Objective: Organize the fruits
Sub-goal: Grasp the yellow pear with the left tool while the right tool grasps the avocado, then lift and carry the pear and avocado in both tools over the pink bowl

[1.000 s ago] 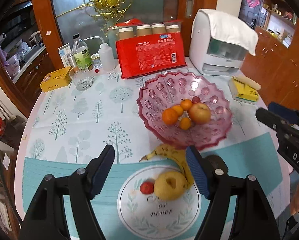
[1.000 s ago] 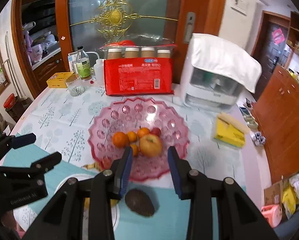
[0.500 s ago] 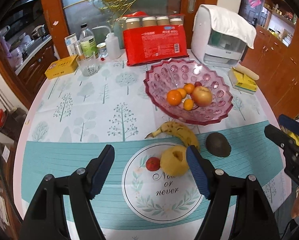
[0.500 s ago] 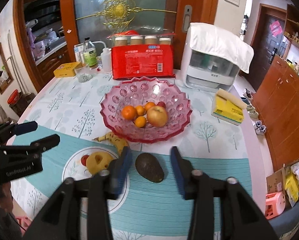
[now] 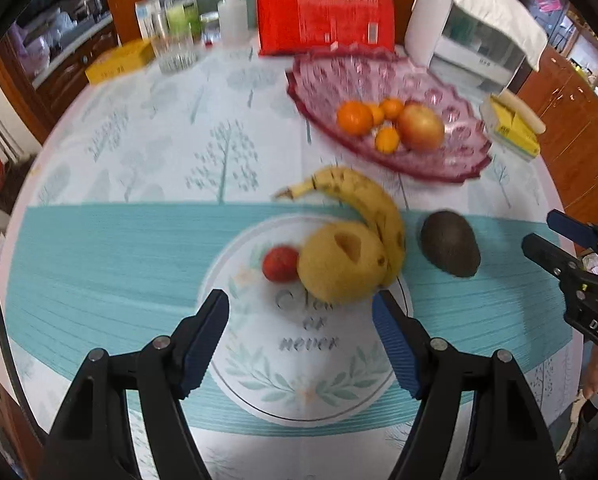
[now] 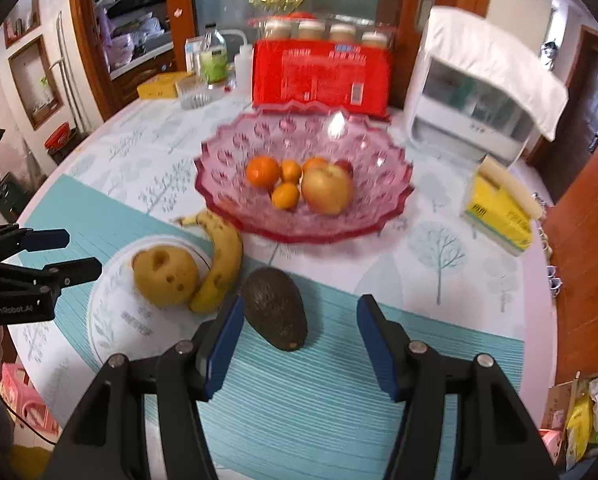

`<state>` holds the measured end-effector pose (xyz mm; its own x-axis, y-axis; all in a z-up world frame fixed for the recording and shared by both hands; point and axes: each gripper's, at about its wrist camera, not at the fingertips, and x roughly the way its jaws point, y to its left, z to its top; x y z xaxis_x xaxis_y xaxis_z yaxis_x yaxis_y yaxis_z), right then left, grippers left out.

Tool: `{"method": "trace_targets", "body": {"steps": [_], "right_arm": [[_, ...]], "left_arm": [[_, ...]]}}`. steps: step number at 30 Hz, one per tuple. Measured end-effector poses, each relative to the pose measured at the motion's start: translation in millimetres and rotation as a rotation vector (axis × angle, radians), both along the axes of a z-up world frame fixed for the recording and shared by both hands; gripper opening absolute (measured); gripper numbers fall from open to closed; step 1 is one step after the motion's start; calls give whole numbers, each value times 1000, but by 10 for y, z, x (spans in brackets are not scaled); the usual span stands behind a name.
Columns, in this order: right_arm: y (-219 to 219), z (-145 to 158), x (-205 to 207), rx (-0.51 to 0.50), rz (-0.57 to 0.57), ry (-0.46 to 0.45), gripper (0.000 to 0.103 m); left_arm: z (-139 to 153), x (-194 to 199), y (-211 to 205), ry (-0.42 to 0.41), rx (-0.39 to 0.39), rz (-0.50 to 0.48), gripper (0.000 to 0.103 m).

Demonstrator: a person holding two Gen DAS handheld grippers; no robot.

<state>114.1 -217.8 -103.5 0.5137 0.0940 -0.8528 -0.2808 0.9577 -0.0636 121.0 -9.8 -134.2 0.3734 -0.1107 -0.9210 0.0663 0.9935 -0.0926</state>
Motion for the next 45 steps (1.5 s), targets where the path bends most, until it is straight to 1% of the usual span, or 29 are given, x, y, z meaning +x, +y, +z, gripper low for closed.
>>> {"method": "trace_targets", "body": {"steps": [5,8,13,18,22,26,29,32,35,38,42,45], "right_arm": [[-29,-261,56,19,38,50,59],[6,-365,103,27,62,73,59],[108,-474,167,28,94,87,59],[205,-583,218,-2,120,93,59],[277,-695,276,-29,128,106,59],[311,-799,353,-35,122,119,59],[319,-852,391,-28,118,122,59],[345,-862,402,-35,121,103,59],[362,-872,409,-44,129,93,60],[380,-885,415,-58,139,88,60],[397,-890,406,-66,143,69,59],[391,-892,384,-65,142,60,59]], "left_arm": [[-248,24,-158,64,-15,4,73],[-324,77,-239,76,-30,-1,73],[-414,230,-349,67,-35,-17,73],[-518,397,-399,81,-38,1,73],[-557,475,-406,61,-16,12,73],[-631,545,-383,67,-23,34,73],[-643,557,-423,44,7,28,73],[-665,583,-453,28,35,22,74],[-689,633,-457,27,45,27,74],[-722,692,-441,34,36,41,74],[-760,700,-366,38,-27,64,75],[-772,673,-312,18,-65,67,74]]}}
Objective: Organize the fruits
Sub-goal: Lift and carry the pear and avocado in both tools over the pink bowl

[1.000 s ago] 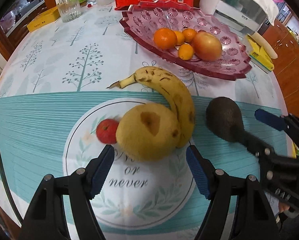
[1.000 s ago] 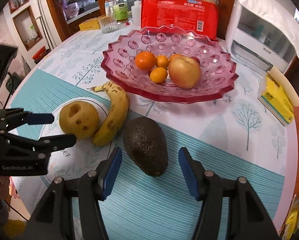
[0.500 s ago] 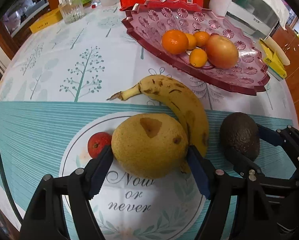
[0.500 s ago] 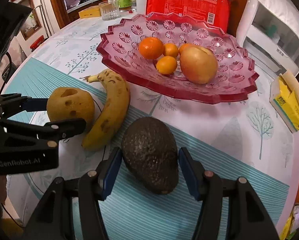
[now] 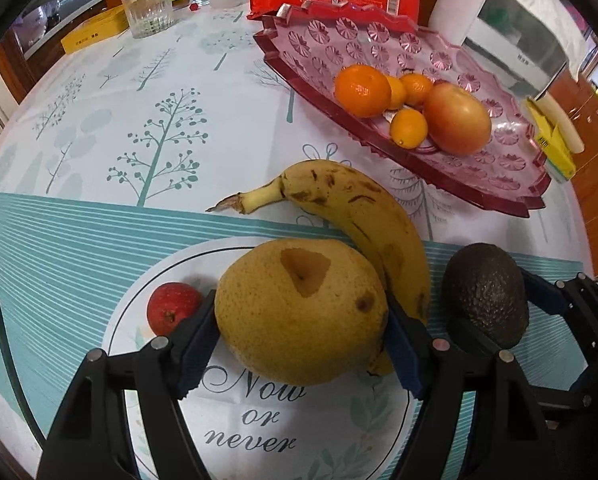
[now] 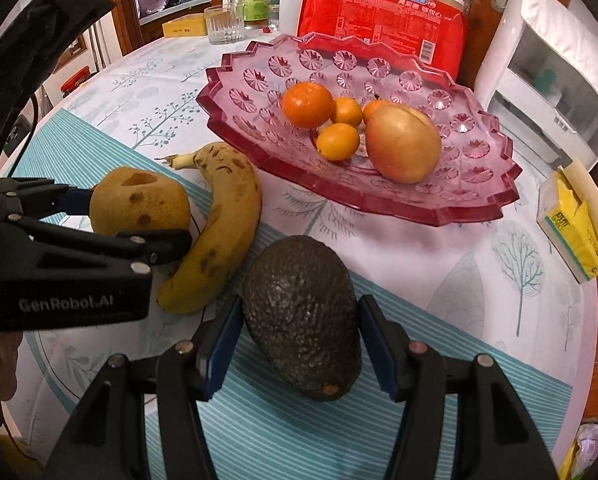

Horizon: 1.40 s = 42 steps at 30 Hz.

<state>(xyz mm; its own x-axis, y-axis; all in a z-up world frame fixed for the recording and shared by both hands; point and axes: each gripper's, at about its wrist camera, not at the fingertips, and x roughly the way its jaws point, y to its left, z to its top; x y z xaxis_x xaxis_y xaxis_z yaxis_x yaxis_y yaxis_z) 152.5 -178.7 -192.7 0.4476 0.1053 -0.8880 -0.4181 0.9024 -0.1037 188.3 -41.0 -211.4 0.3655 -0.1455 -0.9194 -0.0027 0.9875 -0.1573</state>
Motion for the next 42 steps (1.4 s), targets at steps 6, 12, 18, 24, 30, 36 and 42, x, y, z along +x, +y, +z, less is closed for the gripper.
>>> {"method": "trace_targets", "body": {"steps": [6,12,18,24,30,36,42], "right_arm": [[-59,9,-41,52,-16,32,58],[-38,39,-152,60,-8,39,58],[-40,275,-196,91,-6,28,58],[-84,788,-114,145,5,-3,58],[-174,1364,129,165,-2,-52,58],[-317,1864,538,170,-61,-138,58],[-430,2079,1136,138,-127,-171,58]], "left_arm": [[-5,-55,95,-18,-29,27,73],[95,-176,94,-33,-3,-1,73],[434,-243,63,-40,18,-53,73],[962,-202,68,-95,17,-90,73],[1560,68,79,-176,25,-126,73],[1991,511,31,-246,74,-148,73],[2125,1006,-97,-280,128,-168,74]]}}
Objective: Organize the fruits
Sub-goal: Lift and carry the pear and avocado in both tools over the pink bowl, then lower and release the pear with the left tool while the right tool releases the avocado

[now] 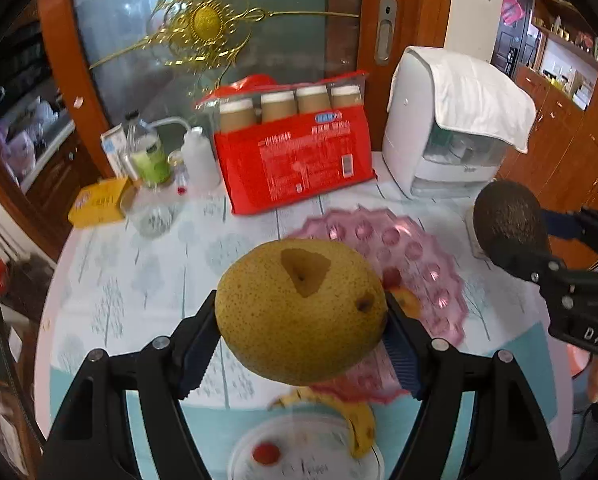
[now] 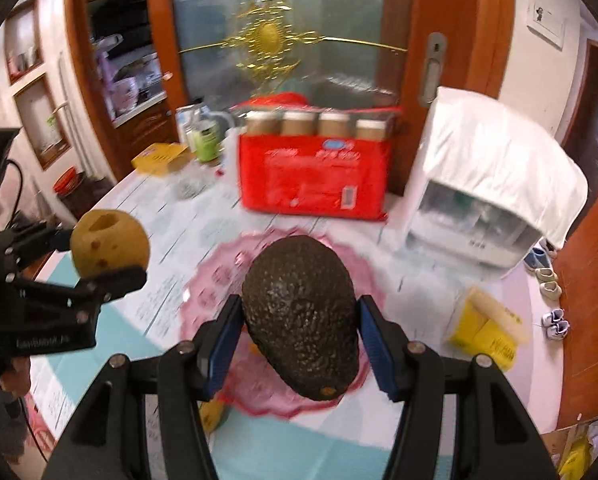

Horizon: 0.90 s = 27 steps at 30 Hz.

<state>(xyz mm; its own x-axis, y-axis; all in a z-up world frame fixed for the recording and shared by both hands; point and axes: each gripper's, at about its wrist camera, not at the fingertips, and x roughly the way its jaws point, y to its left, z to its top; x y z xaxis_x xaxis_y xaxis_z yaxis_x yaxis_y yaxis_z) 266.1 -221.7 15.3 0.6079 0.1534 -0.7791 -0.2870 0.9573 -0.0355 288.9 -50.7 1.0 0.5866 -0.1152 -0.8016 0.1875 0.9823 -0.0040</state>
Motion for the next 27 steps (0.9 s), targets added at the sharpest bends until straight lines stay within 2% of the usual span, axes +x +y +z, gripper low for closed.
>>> {"method": "trace_targets", "body": {"steps": [2,6,12,18,23,27], "right_arm": [[13,-44,187,-14,-19,3,58],[85,-296,510,-21,-44,38,58],[179,-1016,925,-28,-97,145,58],[184,-1634,1214,-11,-144,233,58],[206,-1830,1315,-7,-133,252,59],[259,-1859,1308,-7,-91,246,59]], "left_arm": [[-42,159,-43,-6,13,-5,74],[-340,423,-121,19,34,-12,74],[-954,717,-248,88,53,-24,74],[-1382,887,-348,131,39,-31,74],[-1609,961,-422,146,60,-57,74],[-1772,1012,-433,174,37,-53,74]]}}
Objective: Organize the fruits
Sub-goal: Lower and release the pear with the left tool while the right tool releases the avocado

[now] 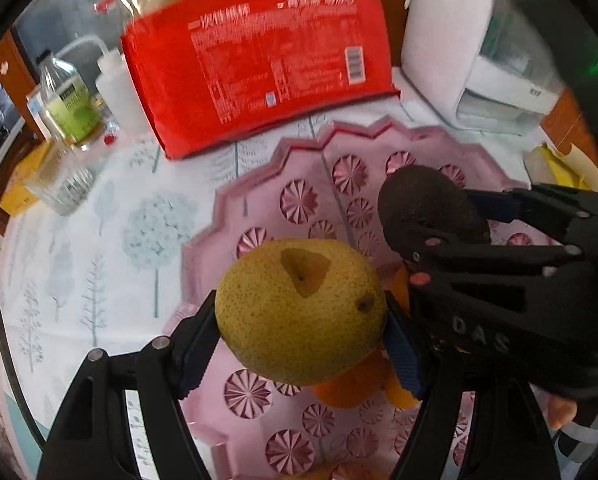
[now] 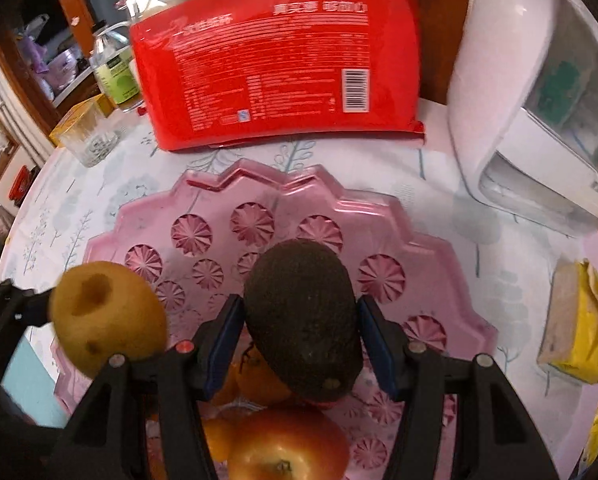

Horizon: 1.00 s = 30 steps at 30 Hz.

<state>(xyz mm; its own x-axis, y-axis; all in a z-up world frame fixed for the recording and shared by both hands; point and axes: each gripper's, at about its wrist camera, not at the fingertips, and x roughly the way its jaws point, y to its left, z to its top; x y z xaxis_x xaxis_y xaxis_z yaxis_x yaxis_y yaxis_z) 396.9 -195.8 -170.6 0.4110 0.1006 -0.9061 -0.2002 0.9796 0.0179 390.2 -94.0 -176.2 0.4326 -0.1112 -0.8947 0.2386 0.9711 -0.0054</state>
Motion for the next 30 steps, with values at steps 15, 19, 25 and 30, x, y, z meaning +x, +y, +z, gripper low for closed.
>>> {"method": "trace_targets", "body": {"steps": [15,19,25,30], "right_arm": [[71,330,-187,33,39,-70,59],[78,436,-291,13,37,-96,59],[40,617,-467,24,26,-117,59],[10,801,-669,23,20,-151,59]], "left_arm": [[168,-122,33,-4,-35,22,85],[295,-229,34,-19,-32,19,86],[474,-439,97,-34,-34,33,86],[634,-638,163,-52,-38,52,86]]}}
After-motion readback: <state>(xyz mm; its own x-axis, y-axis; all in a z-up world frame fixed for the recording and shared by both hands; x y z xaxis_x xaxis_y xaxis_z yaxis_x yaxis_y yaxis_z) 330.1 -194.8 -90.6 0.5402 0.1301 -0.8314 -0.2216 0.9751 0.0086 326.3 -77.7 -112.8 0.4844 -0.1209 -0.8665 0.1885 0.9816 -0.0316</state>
